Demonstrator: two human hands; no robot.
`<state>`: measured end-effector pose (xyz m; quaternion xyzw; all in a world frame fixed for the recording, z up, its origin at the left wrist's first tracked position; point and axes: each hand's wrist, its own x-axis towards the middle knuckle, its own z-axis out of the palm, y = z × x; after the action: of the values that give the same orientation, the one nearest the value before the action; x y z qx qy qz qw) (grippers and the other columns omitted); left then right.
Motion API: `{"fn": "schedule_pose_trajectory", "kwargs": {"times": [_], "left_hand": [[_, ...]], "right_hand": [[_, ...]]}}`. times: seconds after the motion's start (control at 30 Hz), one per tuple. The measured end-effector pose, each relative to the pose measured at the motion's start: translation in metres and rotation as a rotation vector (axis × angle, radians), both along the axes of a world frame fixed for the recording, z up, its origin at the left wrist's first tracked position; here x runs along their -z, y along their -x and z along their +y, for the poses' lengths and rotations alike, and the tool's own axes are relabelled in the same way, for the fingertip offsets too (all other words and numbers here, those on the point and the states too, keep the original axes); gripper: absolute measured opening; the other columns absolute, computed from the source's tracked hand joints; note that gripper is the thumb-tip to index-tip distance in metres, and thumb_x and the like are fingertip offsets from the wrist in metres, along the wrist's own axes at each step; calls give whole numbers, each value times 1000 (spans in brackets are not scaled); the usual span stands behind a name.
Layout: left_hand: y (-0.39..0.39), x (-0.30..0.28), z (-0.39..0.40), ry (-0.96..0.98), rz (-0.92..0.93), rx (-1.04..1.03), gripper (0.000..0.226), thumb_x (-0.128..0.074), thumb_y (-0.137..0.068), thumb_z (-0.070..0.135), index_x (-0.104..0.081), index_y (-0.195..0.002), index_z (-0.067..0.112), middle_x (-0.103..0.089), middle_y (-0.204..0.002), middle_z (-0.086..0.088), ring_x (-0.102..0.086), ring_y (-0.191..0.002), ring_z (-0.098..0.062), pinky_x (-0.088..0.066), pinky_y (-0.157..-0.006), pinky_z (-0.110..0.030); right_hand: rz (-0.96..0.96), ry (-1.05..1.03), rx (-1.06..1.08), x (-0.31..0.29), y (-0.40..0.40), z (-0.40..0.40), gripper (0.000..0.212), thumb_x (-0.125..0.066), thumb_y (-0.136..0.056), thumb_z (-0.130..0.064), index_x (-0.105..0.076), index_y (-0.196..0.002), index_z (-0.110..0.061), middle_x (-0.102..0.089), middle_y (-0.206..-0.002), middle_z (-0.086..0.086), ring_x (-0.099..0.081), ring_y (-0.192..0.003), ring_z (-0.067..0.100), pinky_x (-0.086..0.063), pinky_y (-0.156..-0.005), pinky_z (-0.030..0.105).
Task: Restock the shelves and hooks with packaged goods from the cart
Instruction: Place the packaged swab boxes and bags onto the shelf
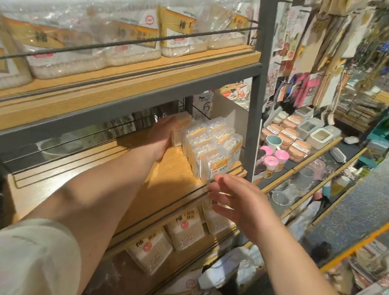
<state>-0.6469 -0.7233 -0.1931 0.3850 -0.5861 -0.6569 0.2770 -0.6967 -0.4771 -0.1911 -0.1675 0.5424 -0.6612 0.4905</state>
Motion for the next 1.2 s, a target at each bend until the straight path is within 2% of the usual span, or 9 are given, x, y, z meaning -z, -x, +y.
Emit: {"fn": "schedule_pose_trajectory", "kwargs": {"times": [0.13,0.27,0.4,0.53,0.63,0.73,0.93,1.07,1.2], "left_hand": [[14,7,-5,-21,-63,60,36,-56,-86,55,-61,-100,23,-66,-102,-4,-63,-102,-24,-46,-94,-37],[17,16,-9,11,-113,69,40,-51,-89,58,-60,-94,19,-67,-102,-7,-62,-104,-25,-35,-108,-45],[10,-8,12,54,-129,-28,35,-42,-100,49,-58,-106,19,-59,-93,3,-56,-83,-12,-41,-79,-27],[-19,-33,54,191,-136,-192,44,-48,-97,50,-53,-131,21,-58,-125,2,-53,-120,-18,-38,-93,-29],[-31,-42,107,379,-28,-144,19,-50,-100,30,-61,-109,18,-60,-92,12,-57,-85,11,-40,-79,-18],[-26,-37,173,469,23,43,14,-49,-100,20,-63,-105,19,-60,-95,15,-53,-79,18,-41,-76,-12],[1,12,318,249,-45,479,8,-63,-80,37,-69,-80,33,-67,-91,5,-60,-85,-1,-44,-85,-24],[9,53,397,42,-104,673,28,-58,-59,54,-73,-75,37,-65,-89,-4,-56,-84,-17,-37,-75,-31],[12,95,451,-119,-231,784,10,-64,-90,31,-61,-87,22,-65,-84,5,-59,-77,-9,-39,-64,-18]], "right_hand": [[-13,-7,34,2,5,8,18,-58,-95,-24,-68,-104,-12,-72,-91,3,-68,-79,16,-55,-69,30],[-38,-33,73,6,10,13,16,-59,-95,-23,-68,-101,-12,-72,-91,6,-69,-83,20,-56,-80,38],[-27,-56,88,7,12,22,16,-57,-97,-24,-67,-101,-12,-72,-92,6,-68,-85,21,-53,-88,41],[-48,-62,105,4,14,39,15,-55,-97,-22,-65,-99,-12,-71,-84,2,-67,-73,18,-54,-71,32],[-86,-58,134,-2,18,63,14,-53,-98,-20,-65,-97,-12,-72,-76,1,-69,-65,15,-57,-59,27],[-88,-88,177,-2,20,102,14,-53,-98,-22,-64,-97,-14,-73,-73,-2,-69,-62,10,-56,-54,23],[-87,-230,279,21,21,222,14,-51,-98,-27,-61,-95,-18,-68,-77,-4,-62,-65,9,-51,-58,20],[-131,-336,366,49,22,306,13,-50,-99,-29,-58,-91,-22,-64,-80,-3,-61,-65,8,-44,-61,23],[-238,-364,430,78,22,366,19,-44,-101,-24,-52,-84,-23,-48,-72,0,-46,-59,9,-40,-49,17]]}}
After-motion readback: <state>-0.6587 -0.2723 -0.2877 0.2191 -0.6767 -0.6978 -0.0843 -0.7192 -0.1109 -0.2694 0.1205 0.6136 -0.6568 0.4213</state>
